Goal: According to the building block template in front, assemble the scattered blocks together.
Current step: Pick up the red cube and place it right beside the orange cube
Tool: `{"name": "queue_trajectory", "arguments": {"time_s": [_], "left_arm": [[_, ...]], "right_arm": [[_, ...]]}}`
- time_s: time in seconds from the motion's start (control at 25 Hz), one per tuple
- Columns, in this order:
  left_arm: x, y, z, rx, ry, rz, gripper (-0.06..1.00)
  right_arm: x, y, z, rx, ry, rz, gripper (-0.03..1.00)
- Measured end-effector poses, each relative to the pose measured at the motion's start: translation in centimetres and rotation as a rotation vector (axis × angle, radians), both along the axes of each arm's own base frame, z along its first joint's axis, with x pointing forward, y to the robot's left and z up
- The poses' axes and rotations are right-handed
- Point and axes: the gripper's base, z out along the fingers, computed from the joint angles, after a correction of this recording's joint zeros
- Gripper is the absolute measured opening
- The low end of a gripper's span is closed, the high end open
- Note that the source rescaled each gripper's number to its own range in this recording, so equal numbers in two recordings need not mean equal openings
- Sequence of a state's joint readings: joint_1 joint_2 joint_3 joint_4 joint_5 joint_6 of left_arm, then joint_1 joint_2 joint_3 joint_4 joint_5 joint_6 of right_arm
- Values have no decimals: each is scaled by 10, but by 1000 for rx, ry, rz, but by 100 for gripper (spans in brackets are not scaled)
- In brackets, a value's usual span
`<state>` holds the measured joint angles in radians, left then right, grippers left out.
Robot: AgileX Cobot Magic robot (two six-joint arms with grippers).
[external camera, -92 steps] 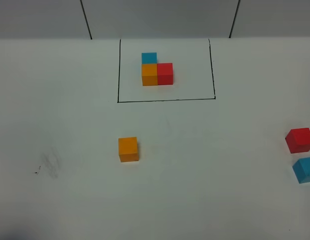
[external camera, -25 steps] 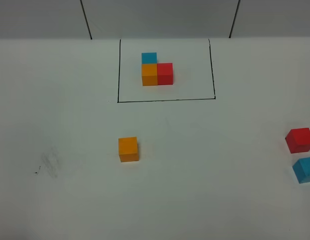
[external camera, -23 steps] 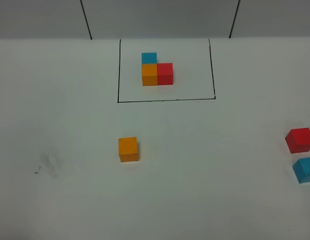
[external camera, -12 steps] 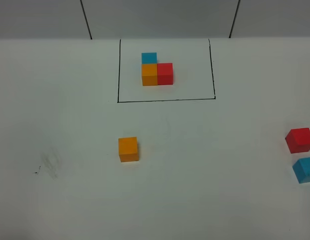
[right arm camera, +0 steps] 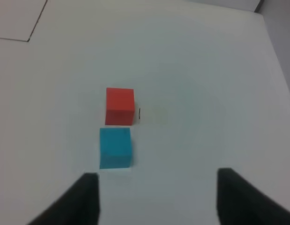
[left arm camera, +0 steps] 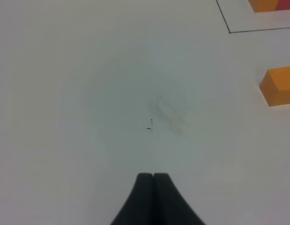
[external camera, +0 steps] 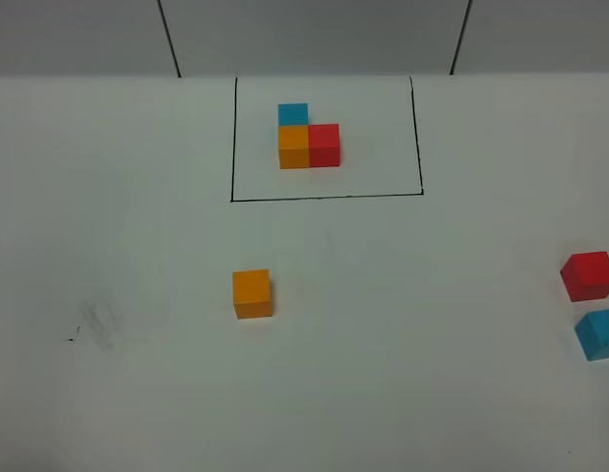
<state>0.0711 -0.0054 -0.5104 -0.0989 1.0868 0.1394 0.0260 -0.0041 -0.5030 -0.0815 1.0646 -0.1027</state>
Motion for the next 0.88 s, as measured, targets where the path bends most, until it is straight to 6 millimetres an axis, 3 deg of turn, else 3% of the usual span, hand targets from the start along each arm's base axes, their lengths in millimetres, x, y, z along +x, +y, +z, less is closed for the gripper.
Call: {"name": "queue_trajectory", "arguments": {"time_s": [0.08,0.2,0.52,0.76,0.88], "left_arm": [[0,0,0,0,0,0,0],[0,0,0,0,0,0,0],[0,0,0,0,0,0,0],[0,0,0,0,0,0,0],[0,0,0,0,0,0,0]], "right_arm": [[0,0,0,3,0,2,75],[-1,1,1,10,6,6,85],[13,2,30,-31,66,31,81],[56,4,55,-44,195,57,80],[82,7,58,-25,262,73,80]]}}
